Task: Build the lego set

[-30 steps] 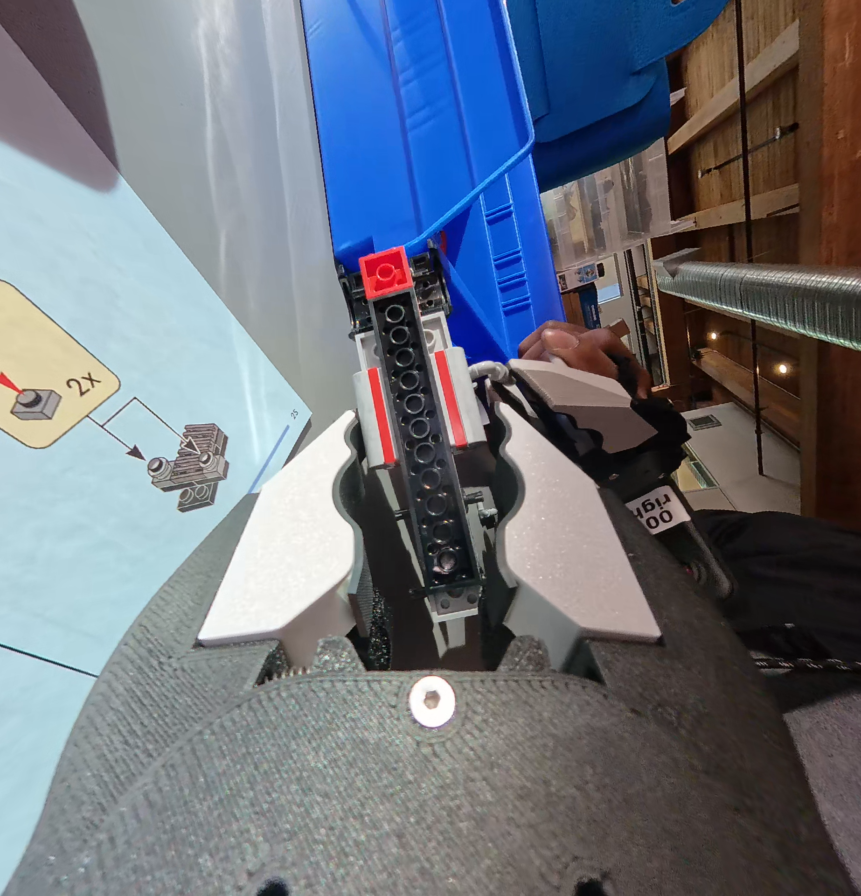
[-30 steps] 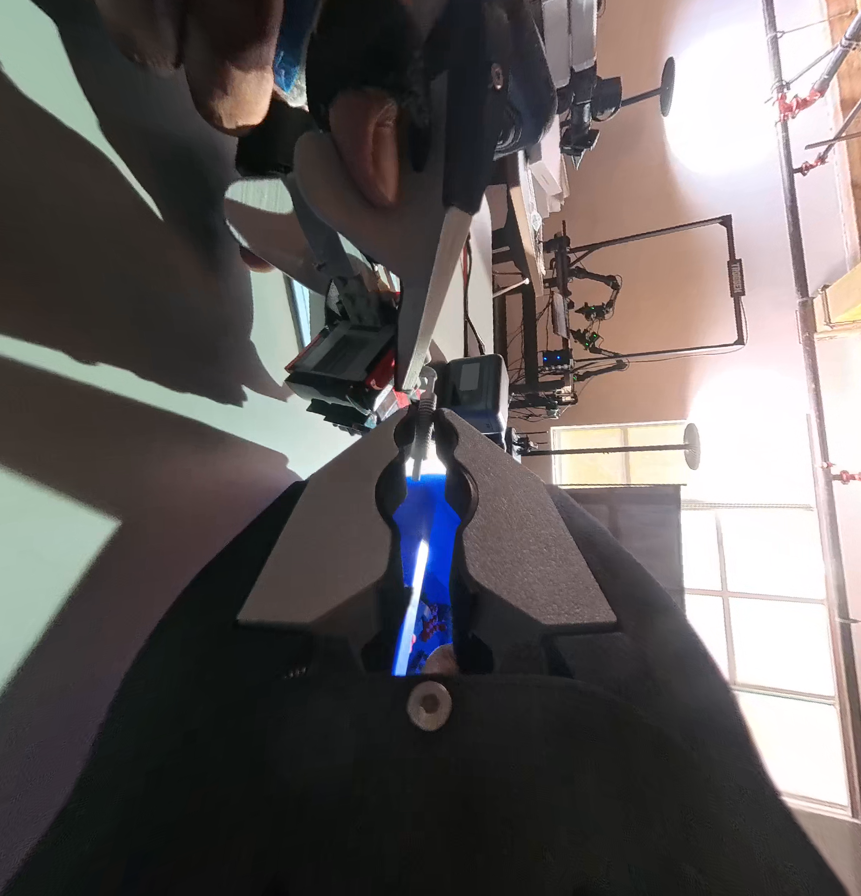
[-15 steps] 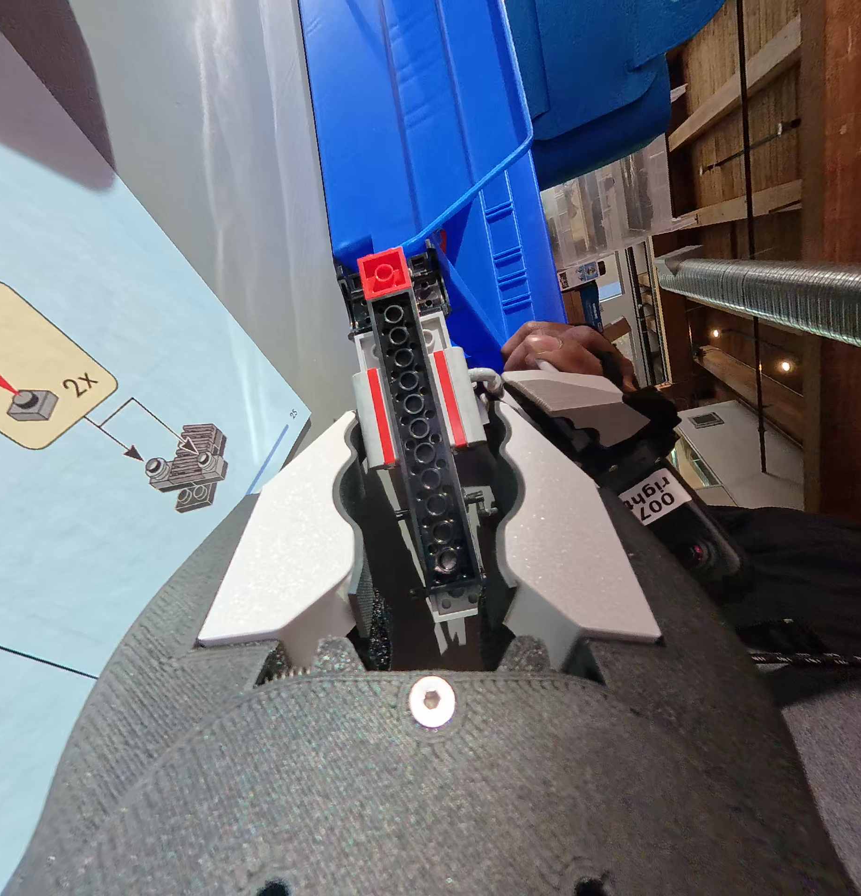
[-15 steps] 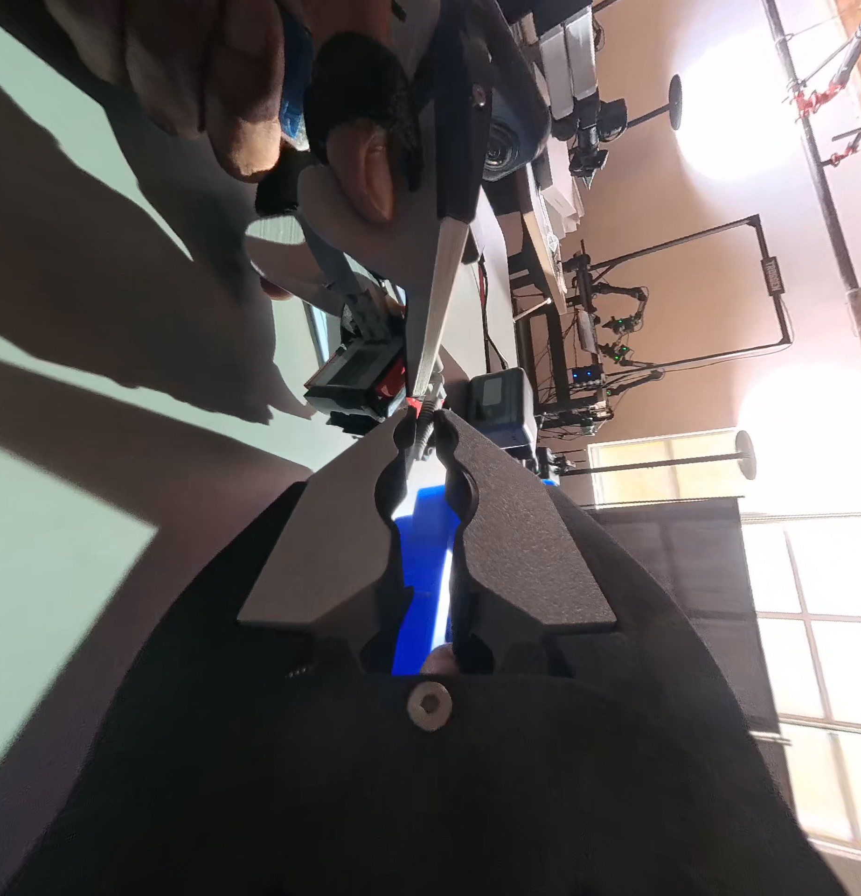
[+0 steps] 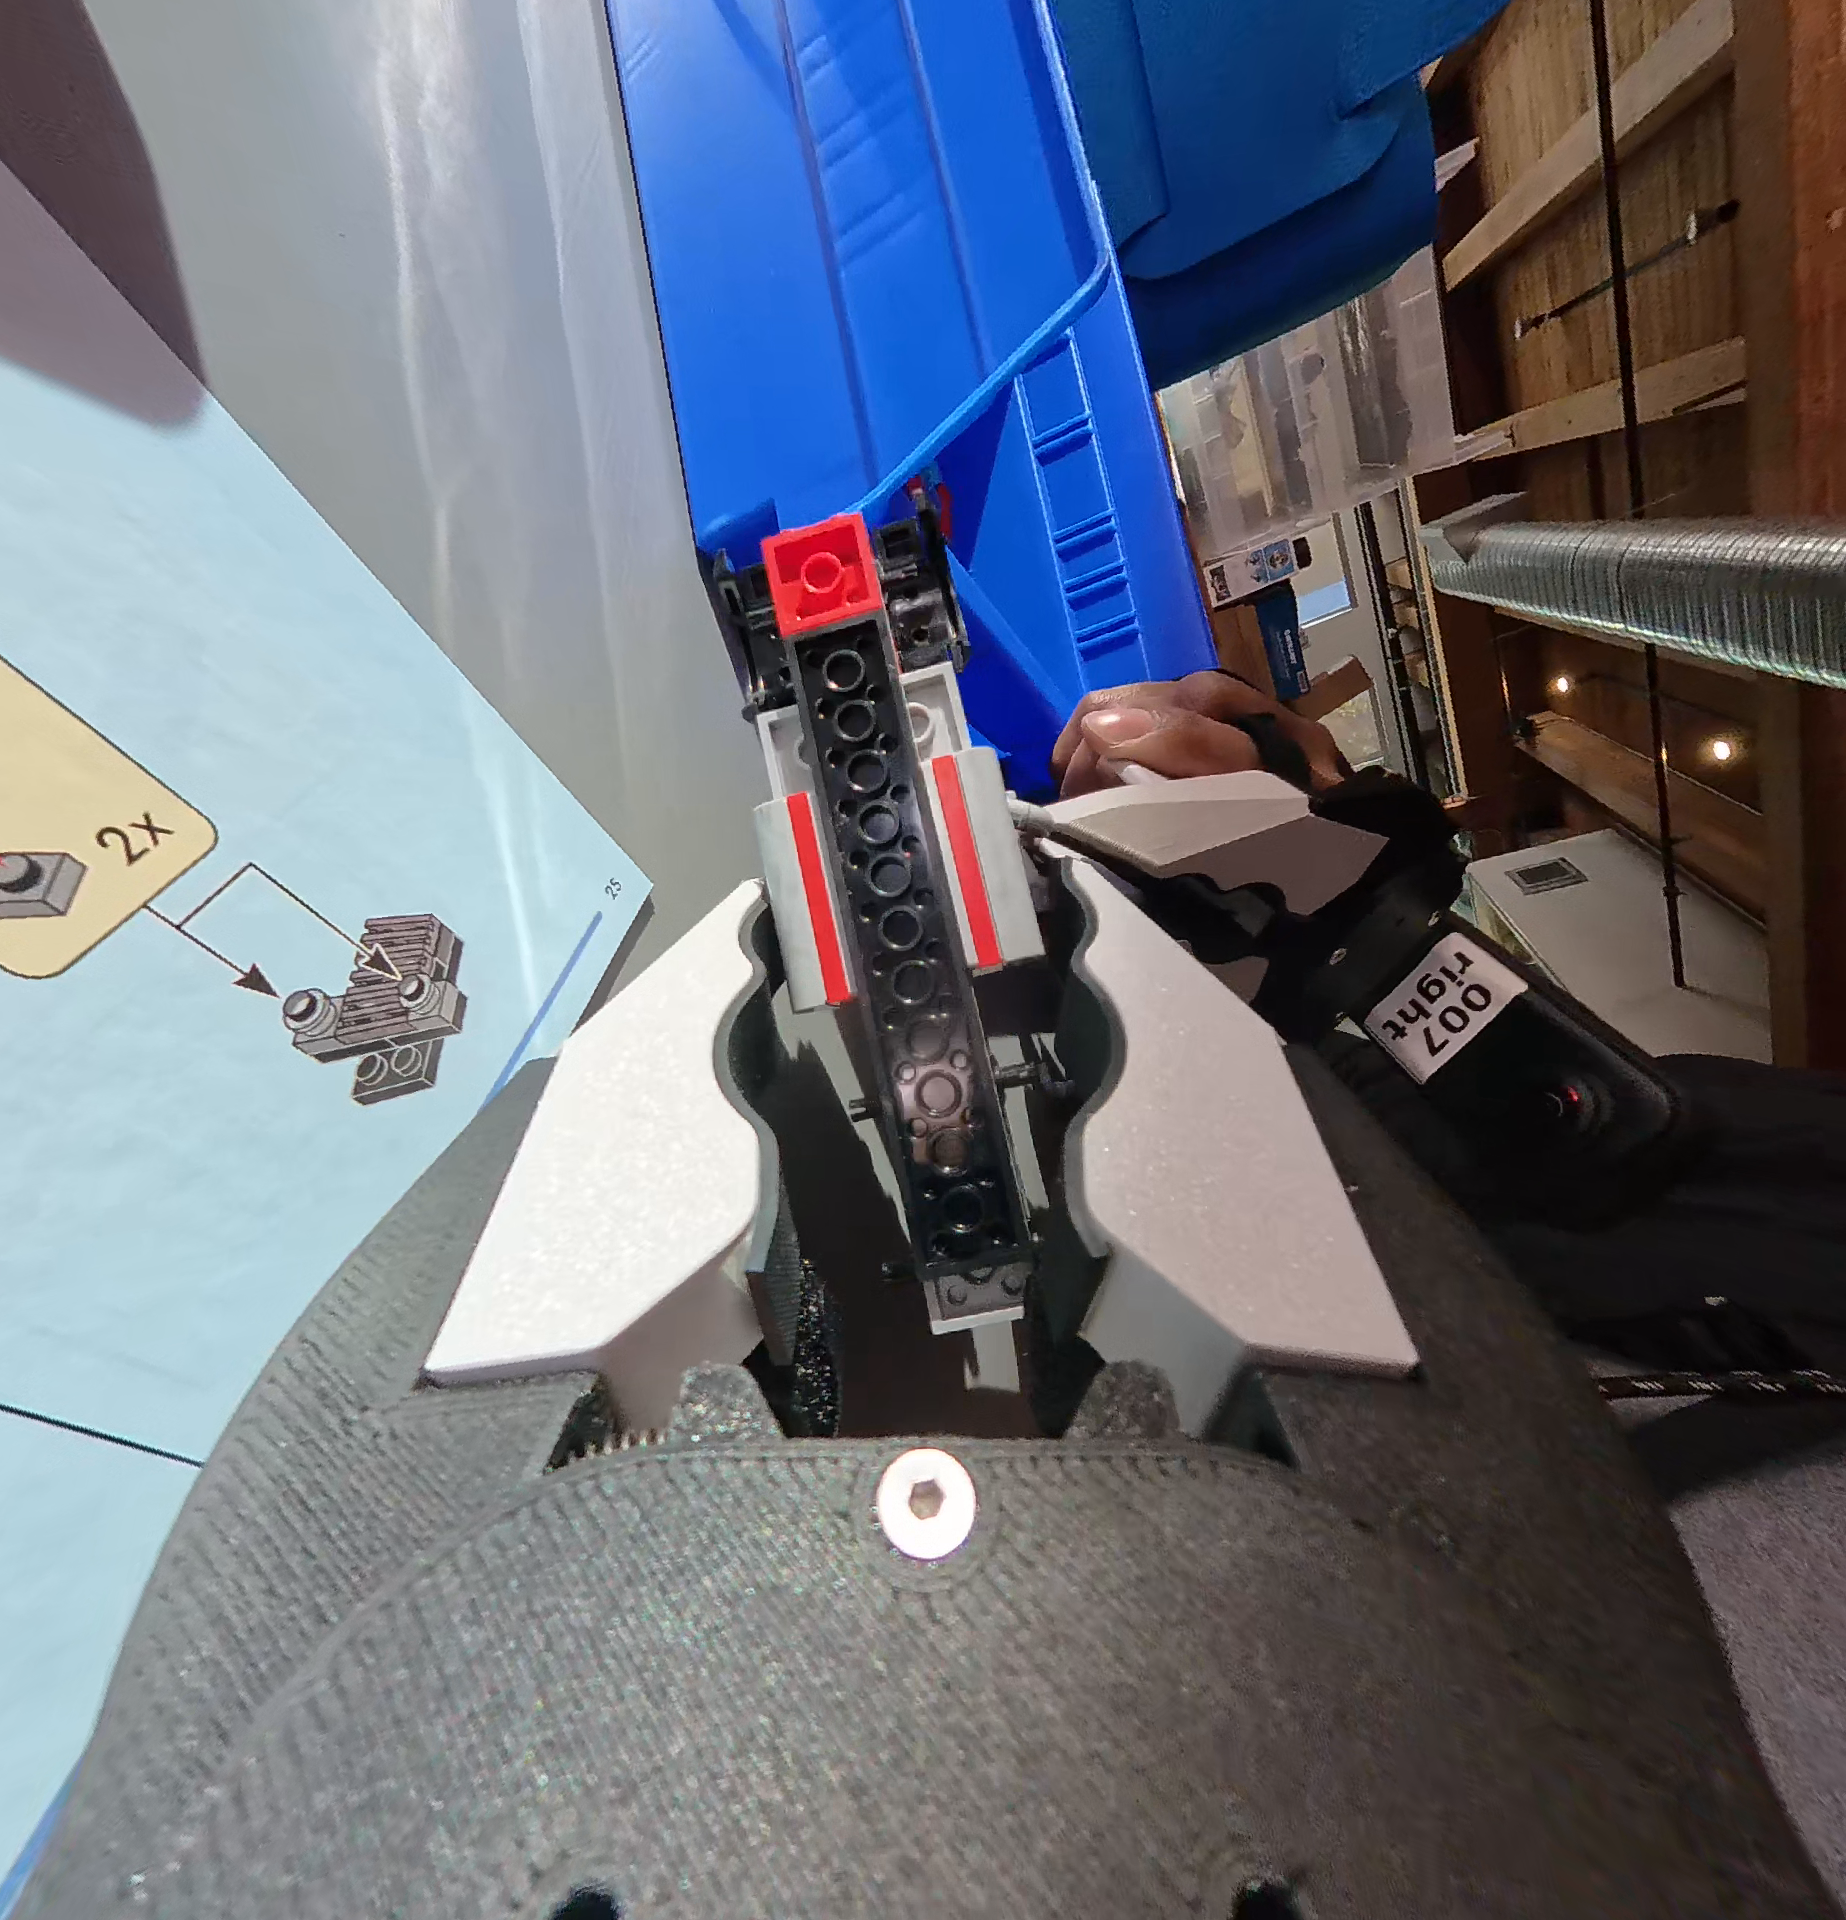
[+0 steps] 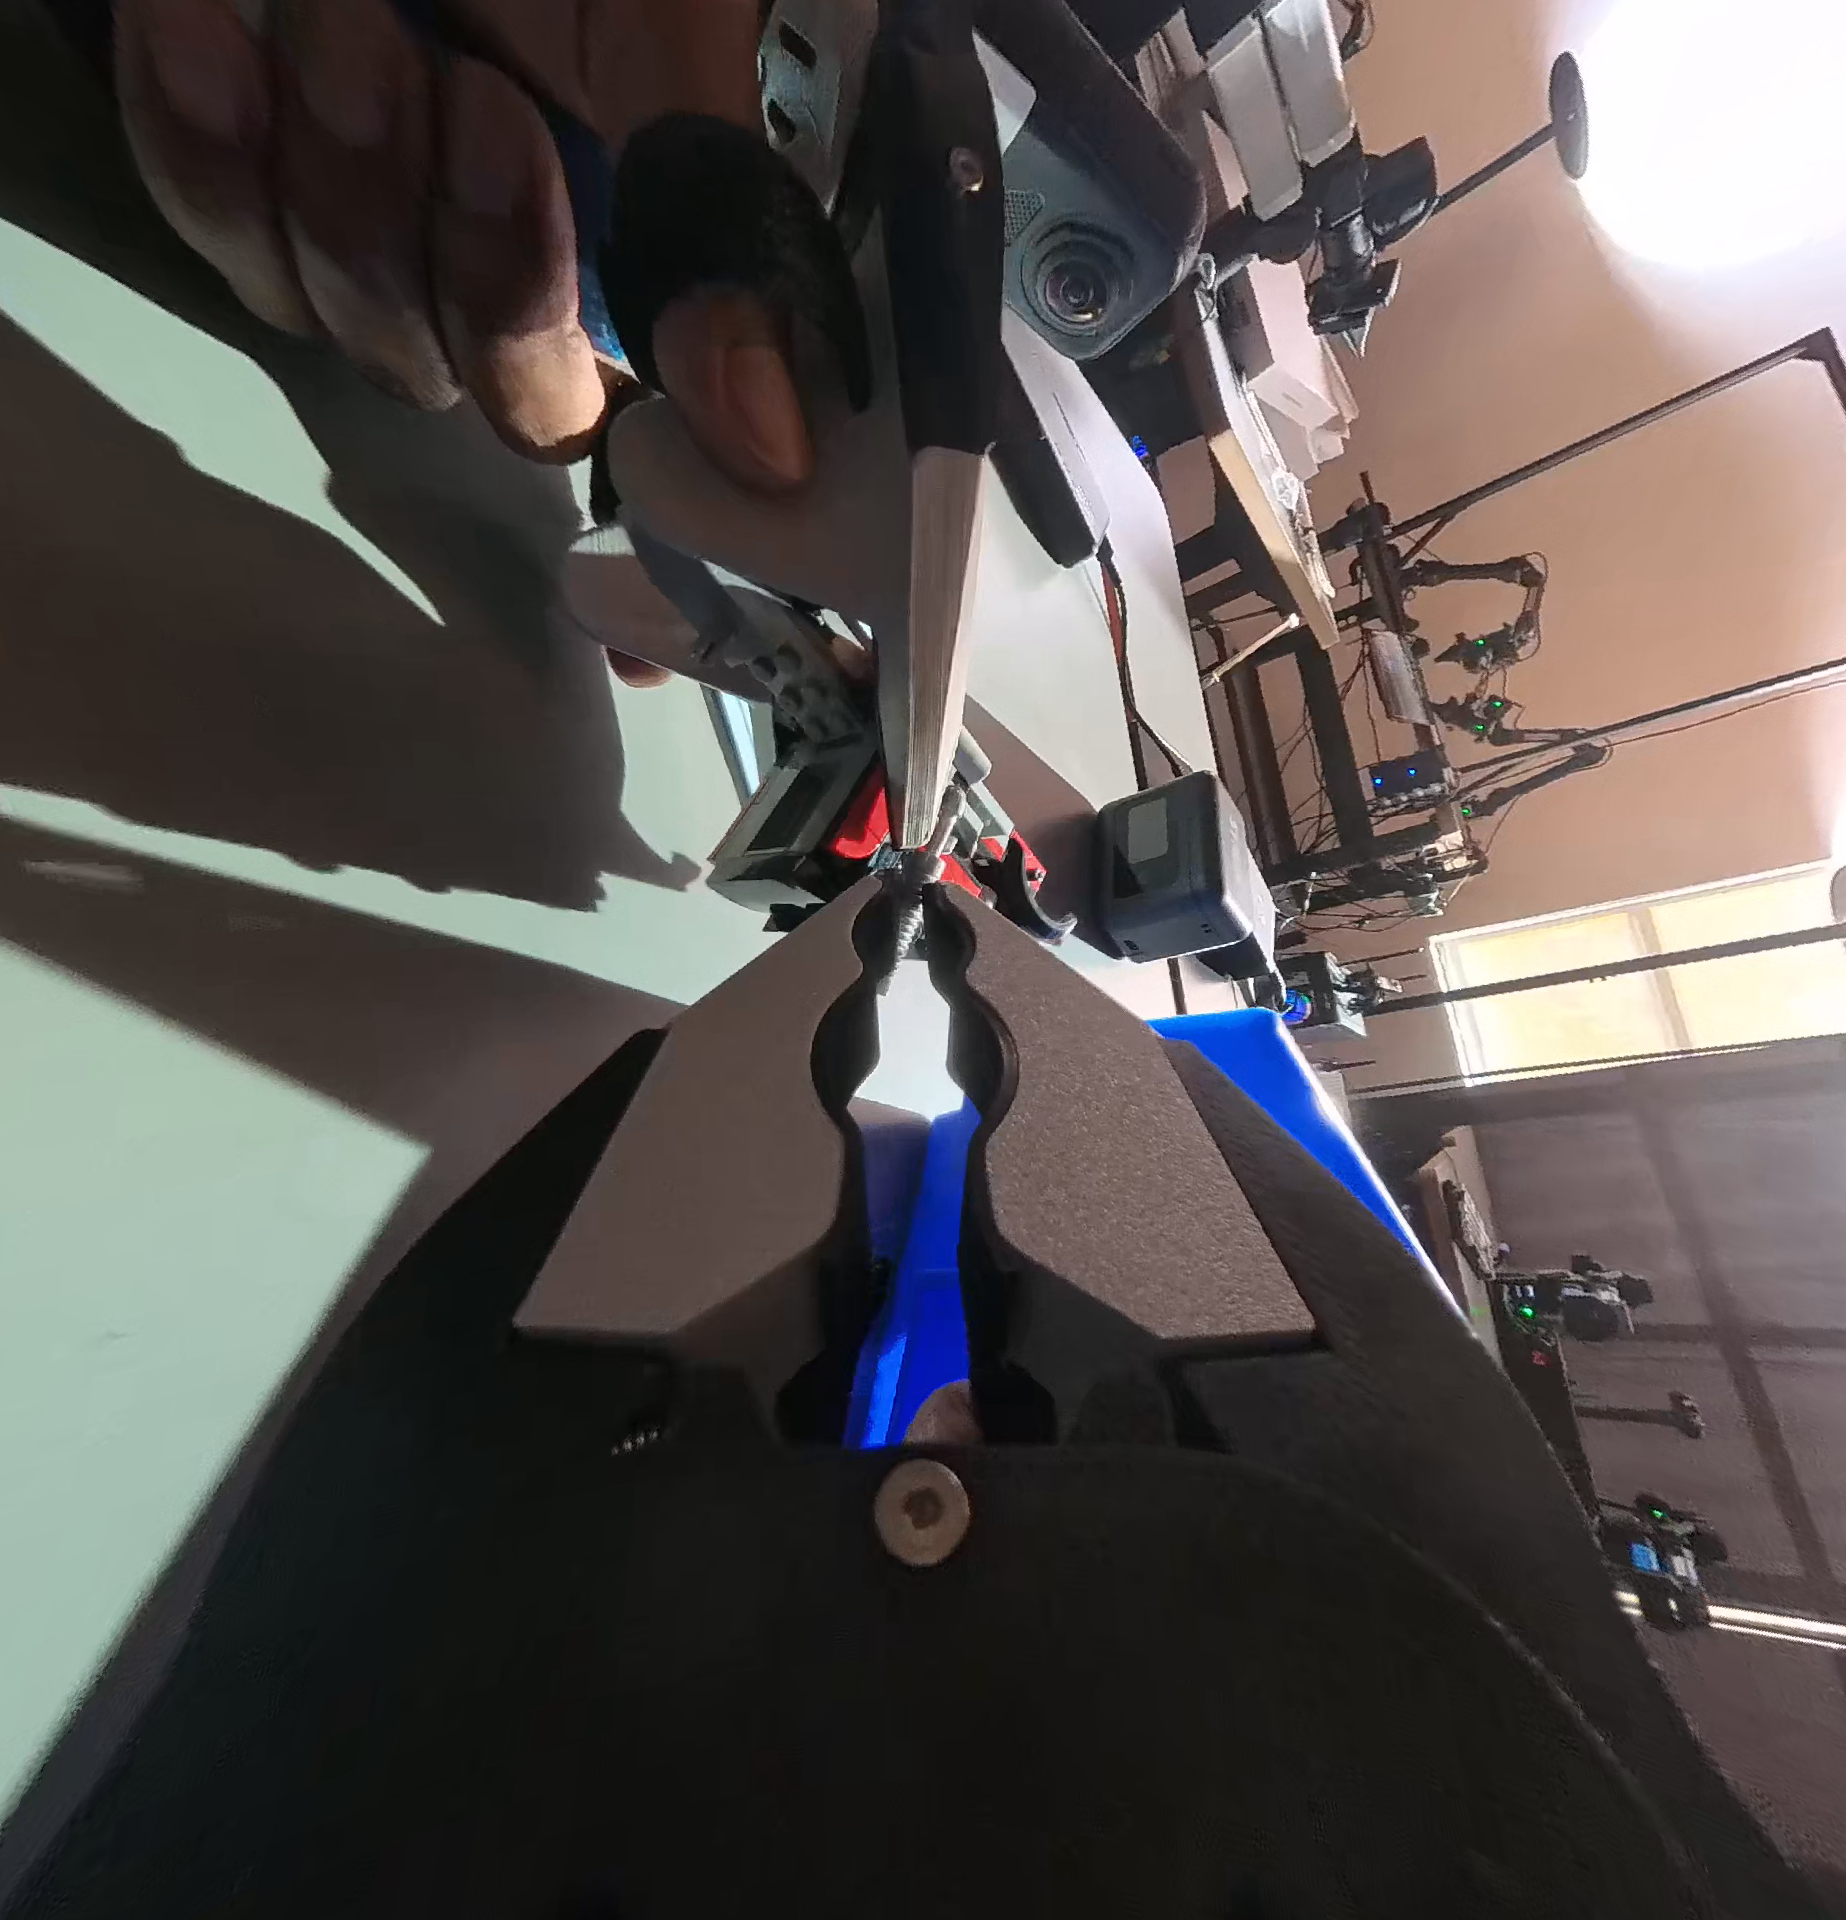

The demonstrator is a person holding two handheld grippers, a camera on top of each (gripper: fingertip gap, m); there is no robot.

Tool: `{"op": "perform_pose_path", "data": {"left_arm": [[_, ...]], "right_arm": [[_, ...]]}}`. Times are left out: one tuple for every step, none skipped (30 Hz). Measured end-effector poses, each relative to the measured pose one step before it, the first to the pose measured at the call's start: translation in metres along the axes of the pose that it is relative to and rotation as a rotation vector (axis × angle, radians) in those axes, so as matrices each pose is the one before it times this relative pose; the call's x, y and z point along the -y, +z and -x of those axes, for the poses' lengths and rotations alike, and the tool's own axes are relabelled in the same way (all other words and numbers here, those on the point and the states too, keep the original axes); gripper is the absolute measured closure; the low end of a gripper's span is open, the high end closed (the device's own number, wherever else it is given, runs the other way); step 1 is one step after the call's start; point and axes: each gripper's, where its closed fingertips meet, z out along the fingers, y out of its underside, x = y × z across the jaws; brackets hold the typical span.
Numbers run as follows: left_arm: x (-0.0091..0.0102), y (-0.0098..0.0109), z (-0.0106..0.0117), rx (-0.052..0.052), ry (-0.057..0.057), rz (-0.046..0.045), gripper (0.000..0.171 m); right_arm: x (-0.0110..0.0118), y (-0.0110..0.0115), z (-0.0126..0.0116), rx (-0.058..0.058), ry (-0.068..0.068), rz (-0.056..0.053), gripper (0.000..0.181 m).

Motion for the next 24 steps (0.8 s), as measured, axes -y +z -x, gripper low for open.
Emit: {"op": "perform_pose_path", "data": {"left_arm": [[-0.00003,0.00007,-0.00070,-0.0045,0.0005,0.00066,0.120],[-0.00005,-0.00003,-0.00063,-0.0047,0.0003,0.00039,0.120],[0.00011,-0.00021,-0.00087,-0.0061,-0.0009,-0.00104,0.120],[0.00059,-0.00020,-0.00138,-0.0106,-0.0025,-0.00310,0.120],[0.00028,-0.00019,-0.00147,-0.0115,-0.0038,-0.00185,0.120],[0.00041,-0.00003,-0.00141,-0.0105,-0.0033,-0.00234,0.120],[0.00074,-0.00004,-0.00177,-0.0131,-0.0023,-0.00454,0.120],[0.00076,0.00003,-0.00210,-0.0145,-0.0023,-0.00476,0.120],[0.00042,0.00010,-0.00144,-0.0110,-0.0035,-0.00307,0.120],[0.00023,-0.00001,-0.00068,-0.0067,-0.0047,-0.00136,0.120],[0.00064,0.00003,-0.00096,-0.0084,-0.0051,-0.00492,0.120],[0.00075,-0.00009,-0.00175,-0.0132,-0.0064,-0.00629,0.120],[0.00059,0.00009,-0.00166,-0.0142,-0.0086,-0.00561,0.120],[0.00061,0.00011,-0.00134,-0.0119,-0.0099,-0.00593,0.120],[0.00060,0.00003,-0.00094,-0.0107,-0.0105,-0.00669,0.120],[0.00065,0.00006,-0.00093,-0.0105,-0.0111,-0.00643,0.119],[0.00055,0.00001,-0.00100,-0.0107,-0.0120,-0.00505,0.119],[0.00017,0.00004,-0.00076,-0.0101,-0.0128,-0.00433,0.120],[0.00012,0.00009,-0.00071,-0.0091,-0.0114,-0.00331,0.120],[0.00001,0.00006,-0.00083,-0.0088,-0.0080,-0.00192,0.120],[0.00008,-0.00001,-0.00094,-0.0084,-0.0048,-0.00199,0.120],[0.00040,-0.00011,-0.00099,-0.0084,-0.0043,-0.00365,0.120],[0.00013,-0.00002,-0.00061,-0.0053,-0.0034,-0.00187,0.120],[-0.00021,0.00003,-0.00029,-0.0020,-0.0003,0.00156,0.120]], "right_arm": [[0.00060,-0.00065,-0.00031,0.0039,0.0083,-0.0035,0.176],[0.00116,-0.00072,-0.00063,0.0020,0.0101,-0.0067,0.176],[0.00088,-0.00071,-0.00078,0.0019,0.0108,-0.0063,0.175],[0.00087,-0.00057,-0.00090,0.0009,0.0096,-0.0054,0.175],[0.00099,-0.00071,-0.00094,-0.0006,0.0068,-0.0057,0.175],[0.00108,-0.00071,-0.00101,-0.0017,0.0049,-0.0055,0.175],[0.00125,-0.00072,-0.00116,-0.0020,0.0050,-0.0050,0.175],[0.00136,-0.00065,-0.00100,-0.0006,0.0059,-0.0052,0.175],[0.00134,-0.00061,-0.00115,-0.0006,0.0078,-0.0050,0.175],[0.00147,-0.00070,-0.00098,0.0013,0.0093,-0.0057,0.175],[0.00140,-0.00055,-0.00088,0.0013,0.0107,-0.0058,0.175],[0.00134,-0.00061,-0.00137,-0.0011,0.0104,-0.0053,0.175],[0.00105,-0.00049,-0.00121,-0.0005,0.0084,-0.0042,0.174],[0.00095,-0.00045,-0.00095,0.0008,0.0078,-0.0030,0.174],[0.00076,-0.00061,-0.00096,0.0003,0.0079,-0.0029,0.174],[0.00089,-0.00069,-0.00095,-0.0005,0.0071,-0.0041,0.174],[0.00113,-0.00077,-0.00108,-0.0014,0.0068,-0.0049,0.174],[0.00119,-0.00088,-0.00142,-0.0034,0.0067,-0.0050,0.173],[0.00143,-0.00106,-0.00129,-0.0031,0.0065,-0.0066,0.173],[0.00123,-0.00123,-0.00115,-0.0003,0.0076,-0.0059,0.172],[0.00077,-0.00127,-0.00112,0.0018,0.0090,-0.0038,0.171],[0.00027,-0.00131,-0.00079,0.0064,0.0106,-0.0019,0.169],[0.00001,-0.00157,-0.00050,0.0115,0.0142,-0.0011,0.167],[-0.00008,-0.00153,-0.00086,0.0129,0.0214,-0.0012,0.165]]}}
